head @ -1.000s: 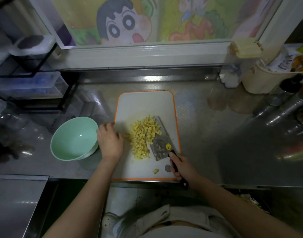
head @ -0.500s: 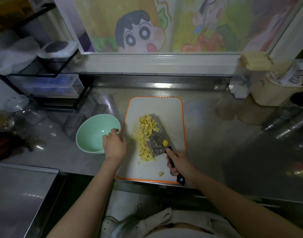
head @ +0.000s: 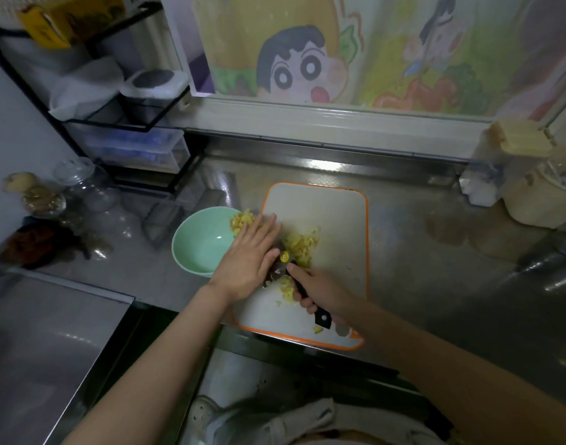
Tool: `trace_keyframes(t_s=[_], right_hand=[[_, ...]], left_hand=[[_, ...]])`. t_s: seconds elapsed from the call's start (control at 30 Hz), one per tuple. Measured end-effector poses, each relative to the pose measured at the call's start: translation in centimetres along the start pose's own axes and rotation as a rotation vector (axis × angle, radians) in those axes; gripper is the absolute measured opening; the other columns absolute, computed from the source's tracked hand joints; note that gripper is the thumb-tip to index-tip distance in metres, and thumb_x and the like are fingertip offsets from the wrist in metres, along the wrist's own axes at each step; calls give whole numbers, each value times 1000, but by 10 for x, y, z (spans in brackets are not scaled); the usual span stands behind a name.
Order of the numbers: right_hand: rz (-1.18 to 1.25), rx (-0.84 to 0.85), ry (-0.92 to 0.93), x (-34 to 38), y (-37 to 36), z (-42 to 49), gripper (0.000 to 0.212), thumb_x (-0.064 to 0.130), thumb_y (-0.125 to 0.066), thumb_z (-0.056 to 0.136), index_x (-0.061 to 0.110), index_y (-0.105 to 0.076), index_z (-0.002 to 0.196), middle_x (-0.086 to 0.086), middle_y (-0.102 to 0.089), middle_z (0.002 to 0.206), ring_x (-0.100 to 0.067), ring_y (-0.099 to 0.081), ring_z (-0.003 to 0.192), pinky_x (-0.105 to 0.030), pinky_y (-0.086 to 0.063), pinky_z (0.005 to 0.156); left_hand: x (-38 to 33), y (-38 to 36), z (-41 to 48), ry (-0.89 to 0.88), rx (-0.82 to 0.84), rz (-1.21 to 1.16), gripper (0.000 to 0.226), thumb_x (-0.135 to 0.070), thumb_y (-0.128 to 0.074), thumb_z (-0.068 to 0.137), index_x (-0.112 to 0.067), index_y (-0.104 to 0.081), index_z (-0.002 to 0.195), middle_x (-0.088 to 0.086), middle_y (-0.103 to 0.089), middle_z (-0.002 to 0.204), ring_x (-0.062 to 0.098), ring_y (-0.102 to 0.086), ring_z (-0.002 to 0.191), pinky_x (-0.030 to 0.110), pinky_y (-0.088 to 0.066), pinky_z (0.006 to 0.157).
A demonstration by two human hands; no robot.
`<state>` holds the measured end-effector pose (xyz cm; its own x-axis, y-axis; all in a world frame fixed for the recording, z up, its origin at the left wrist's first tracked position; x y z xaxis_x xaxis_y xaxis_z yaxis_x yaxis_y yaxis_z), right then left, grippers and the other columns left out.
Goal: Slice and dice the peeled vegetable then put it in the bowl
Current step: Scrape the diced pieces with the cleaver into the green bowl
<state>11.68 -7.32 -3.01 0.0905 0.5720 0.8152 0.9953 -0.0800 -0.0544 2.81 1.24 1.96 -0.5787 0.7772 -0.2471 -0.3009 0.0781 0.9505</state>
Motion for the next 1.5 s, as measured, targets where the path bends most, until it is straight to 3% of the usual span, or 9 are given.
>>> trace_keyframes(t_s=[0.13,0.37,0.57,0.7,0.87,0.97,1.23,1.4,1.5], right_hand=[[-62,24,-26,11,-18,7,39,38,-43,99,15,-44,67,2,-44,54,-3,-33,34,-13,-27,34],[-108,31,-43,27,-34,11,39,36,-42,99,14,-41,67,0,-42,59,-2,-32,34,-12,-28,35],[-131,-1,-39,35,-37,12,38,35,-44,99,15,-41,67,-1,-44,60,-1,-34,32,-11,-29,35],[-175,-40,-27,38,-32,12,40,35,-46,97,16,-41,63,0,-45,58,-1,-35,31,-12,-30,34],[-257,-65,28,45,-24,11,40,36,-47,97,15,-42,64,-1,-46,58,-2,-36,32,-13,-31,35],[-314,-54,44,45,-23,9,39,38,-48,96,15,-42,65,0,-46,57,-3,-36,33,-15,-31,36],[-390,-134,115,48,6,6,44,41,-47,96,13,-48,62,1,-50,52,-10,-41,41,-19,-35,40],[-360,-276,211,43,40,6,41,33,-48,98,11,-49,63,-2,-51,54,-11,-43,39,-21,-38,41],[-534,-451,297,38,75,3,27,30,-48,98,14,-50,76,0,-54,62,-15,-50,49,-22,-38,48]], left_hand=[[25,-13,-12,36,121,38,94,-68,20,78,-12,-12,148,0,-7,156,10,8,140,23,15,112],[66,-13,-23,139,135,-48,102,-75,16,74,-9,-11,147,1,-5,155,9,7,140,20,15,111],[106,-21,-29,414,179,-100,64,-46,-20,99,-6,-6,148,9,0,157,19,6,144,27,8,115],[119,-21,-37,580,202,-63,59,-36,-19,101,-4,-5,148,15,0,156,24,5,145,36,5,117],[93,2,-25,408,-4,-134,56,-36,-23,101,-7,-14,147,9,-8,156,19,-2,145,29,5,117],[80,1,-14,278,9,-118,58,-39,-21,98,-9,-14,148,5,-8,156,14,-1,144,27,5,116],[115,-31,-39,669,93,-214,55,-35,-23,101,-6,-16,147,13,-16,155,28,-10,143,39,-5,117],[75,-9,-28,458,-102,-84,46,-18,-47,93,-10,-38,137,13,-45,136,30,-36,127,37,-19,108],[43,-5,-22,286,-190,-176,49,-7,-49,85,-9,-43,133,10,-50,128,26,-42,119,35,-29,101]])
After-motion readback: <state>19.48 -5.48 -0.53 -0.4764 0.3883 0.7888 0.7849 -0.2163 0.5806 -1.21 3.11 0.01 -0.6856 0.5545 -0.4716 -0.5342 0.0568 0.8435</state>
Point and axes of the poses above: each hand's wrist, its own z-axis towards the middle knuckle, its own y-axis out of the back of the hand, x = y × z, the point moved 8 cm from there along z, towards the middle knuckle
